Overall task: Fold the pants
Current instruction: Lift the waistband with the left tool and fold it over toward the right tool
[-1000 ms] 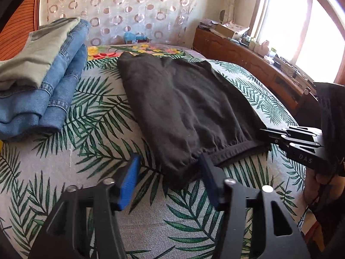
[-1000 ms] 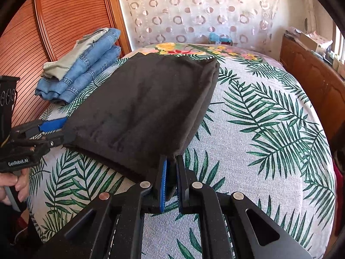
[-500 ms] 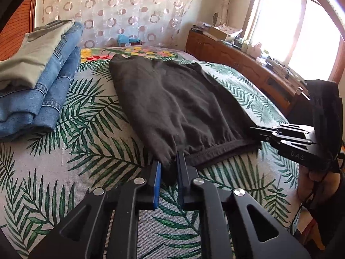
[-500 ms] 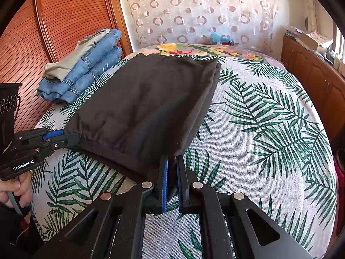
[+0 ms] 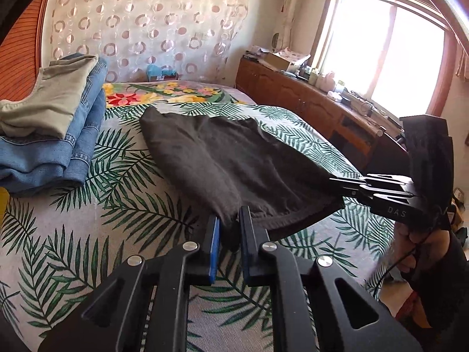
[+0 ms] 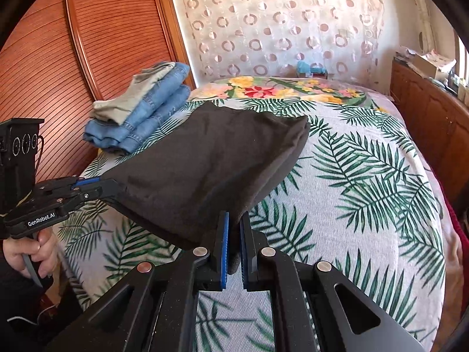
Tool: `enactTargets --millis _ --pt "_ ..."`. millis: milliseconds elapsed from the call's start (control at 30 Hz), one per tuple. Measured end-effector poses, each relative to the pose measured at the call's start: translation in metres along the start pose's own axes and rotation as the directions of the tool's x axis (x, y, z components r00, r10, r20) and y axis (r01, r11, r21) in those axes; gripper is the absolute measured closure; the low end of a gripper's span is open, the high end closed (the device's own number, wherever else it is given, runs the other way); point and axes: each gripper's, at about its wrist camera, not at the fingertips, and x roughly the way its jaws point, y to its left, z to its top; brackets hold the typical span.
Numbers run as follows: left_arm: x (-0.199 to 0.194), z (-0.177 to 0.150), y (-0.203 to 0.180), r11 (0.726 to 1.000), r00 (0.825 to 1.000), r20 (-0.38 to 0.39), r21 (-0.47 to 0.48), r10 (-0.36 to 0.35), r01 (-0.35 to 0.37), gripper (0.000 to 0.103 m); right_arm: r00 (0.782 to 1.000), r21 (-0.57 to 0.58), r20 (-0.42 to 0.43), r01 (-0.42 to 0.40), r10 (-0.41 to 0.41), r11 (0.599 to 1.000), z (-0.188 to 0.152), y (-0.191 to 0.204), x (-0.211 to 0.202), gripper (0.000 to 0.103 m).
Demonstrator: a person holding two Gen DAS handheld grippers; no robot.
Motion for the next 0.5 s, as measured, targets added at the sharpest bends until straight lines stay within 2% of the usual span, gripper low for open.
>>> enactTargets --millis 500 --pt "-0.023 -0.005 -0.012 0.999 0.999 0.019 0.03 -0.031 0.03 0.09 1.0 0.007 0.003 -0.025 0.025 1.0 -0.013 0.004 -0.037 0.097"
